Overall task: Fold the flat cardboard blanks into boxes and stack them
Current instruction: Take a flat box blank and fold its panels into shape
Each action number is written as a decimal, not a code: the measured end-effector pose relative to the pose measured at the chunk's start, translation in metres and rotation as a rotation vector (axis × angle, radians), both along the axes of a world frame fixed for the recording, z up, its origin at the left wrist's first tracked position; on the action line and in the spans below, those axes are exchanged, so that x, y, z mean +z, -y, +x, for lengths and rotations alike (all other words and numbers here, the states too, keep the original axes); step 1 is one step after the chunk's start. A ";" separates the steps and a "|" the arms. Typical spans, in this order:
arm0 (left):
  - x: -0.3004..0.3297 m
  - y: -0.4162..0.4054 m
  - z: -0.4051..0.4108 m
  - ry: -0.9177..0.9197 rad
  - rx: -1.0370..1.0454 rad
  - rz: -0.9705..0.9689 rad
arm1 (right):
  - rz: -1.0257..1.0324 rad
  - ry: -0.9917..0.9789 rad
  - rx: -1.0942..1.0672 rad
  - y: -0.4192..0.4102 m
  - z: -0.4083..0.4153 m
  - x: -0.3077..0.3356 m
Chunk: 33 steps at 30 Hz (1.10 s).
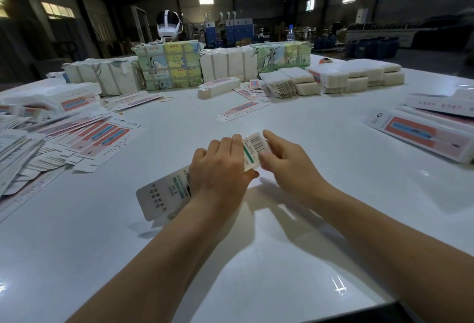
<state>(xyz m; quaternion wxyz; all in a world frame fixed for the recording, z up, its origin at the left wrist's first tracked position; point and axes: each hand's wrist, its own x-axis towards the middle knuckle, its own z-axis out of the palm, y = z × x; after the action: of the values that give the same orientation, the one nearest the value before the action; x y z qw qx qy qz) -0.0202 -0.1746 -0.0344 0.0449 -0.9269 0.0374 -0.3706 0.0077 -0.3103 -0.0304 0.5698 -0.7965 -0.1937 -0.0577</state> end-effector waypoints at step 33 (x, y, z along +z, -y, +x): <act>0.005 -0.006 0.000 -0.084 -0.148 -0.055 | 0.503 -0.345 0.159 0.003 0.005 0.005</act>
<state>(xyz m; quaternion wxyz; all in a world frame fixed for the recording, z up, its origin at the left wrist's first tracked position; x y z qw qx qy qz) -0.0200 -0.1686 -0.0293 -0.0096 -0.9373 0.0973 -0.3345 0.0123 -0.3137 -0.0253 0.7761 -0.6110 -0.1355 0.0772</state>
